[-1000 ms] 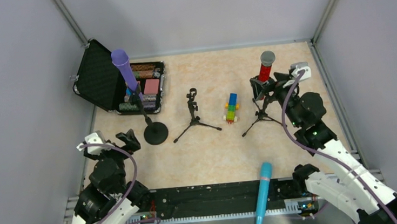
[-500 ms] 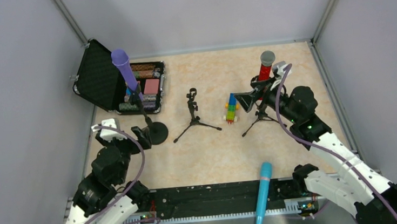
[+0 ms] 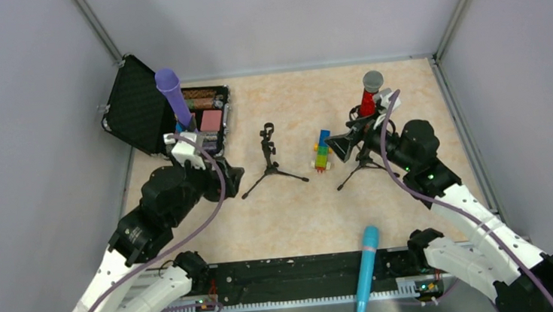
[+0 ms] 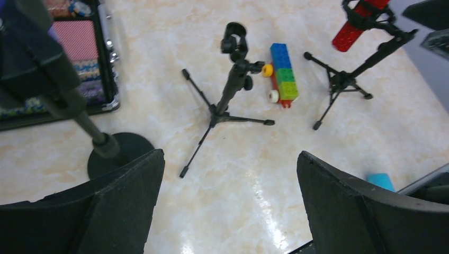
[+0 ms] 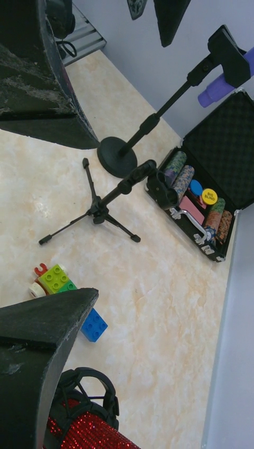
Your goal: Attach the microphones to the stand
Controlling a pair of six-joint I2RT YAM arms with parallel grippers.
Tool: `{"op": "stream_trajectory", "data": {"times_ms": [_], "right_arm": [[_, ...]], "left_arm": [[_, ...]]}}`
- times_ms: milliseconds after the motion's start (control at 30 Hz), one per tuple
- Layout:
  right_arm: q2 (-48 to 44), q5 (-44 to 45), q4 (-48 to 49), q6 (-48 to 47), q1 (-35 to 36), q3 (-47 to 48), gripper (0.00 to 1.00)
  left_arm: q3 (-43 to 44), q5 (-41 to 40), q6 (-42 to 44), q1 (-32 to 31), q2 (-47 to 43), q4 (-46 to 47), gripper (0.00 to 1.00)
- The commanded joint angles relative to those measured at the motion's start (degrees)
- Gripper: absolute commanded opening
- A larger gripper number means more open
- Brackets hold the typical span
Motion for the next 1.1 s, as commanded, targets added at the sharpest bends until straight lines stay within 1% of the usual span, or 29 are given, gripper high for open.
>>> {"op": "stream_trajectory", "data": {"times_ms": [0, 100, 167, 233, 300, 367, 633, 733, 767, 867, 1067], "right_arm": [[-1.4, 1.5, 0.1, -2.1, -0.3, 2.5, 0.99], [-1.4, 2.5, -0.7, -2.9, -0.2, 2.7, 0.99], [-1.5, 2.6, -0.9, -3.1, -0.3, 2.8, 0.99], [-1.6, 2.7, -1.1, -3.4, -0.3, 2.9, 0.99], [-1.7, 2.9, -1.3, -3.6, -0.2, 3.0, 0.99], [-1.8, 3.6, -1.8, -3.7, -0.3, 3.1, 0.99], [-2.3, 6.5, -2.7, -4.3, -0.2, 3.1, 0.99], [-2.6, 6.7, -2.8, -4.7, -0.3, 2.9, 0.99], [-2.6, 6.7, -2.8, -4.9, -0.3, 2.8, 0.99], [-2.7, 7.0, -2.8, -5.1, -0.2, 2.6, 0.99], [-2.6, 7.9, -3.4, -5.4, -0.3, 2.5, 0.99]], "left_arm": [[4.9, 6.9, 0.7, 0.1, 2.8, 7.3, 0.99], [6.6, 10.7, 0.6, 0.1, 5.5, 9.5, 0.99], [7.6, 16.7, 0.4, 0.1, 7.5, 11.7, 0.99], [8.8, 20.2, -0.4, -0.2, 9.8, 13.4, 0.99], [10.0, 21.8, -1.2, -0.7, 12.6, 14.7, 0.99], [11.4, 21.8, -1.5, -1.5, 14.8, 15.2, 0.99], [14.4, 16.0, -1.5, -4.7, 23.7, 15.7, 0.99], [15.4, 12.2, -1.2, -6.3, 26.9, 15.1, 0.99], [15.7, 9.5, -1.1, -6.7, 27.9, 14.6, 0.99], [17.2, 5.2, -1.8, -7.1, 30.7, 12.9, 0.99], [18.0, -2.8, -1.9, -7.3, 34.5, 12.8, 0.99]]}}
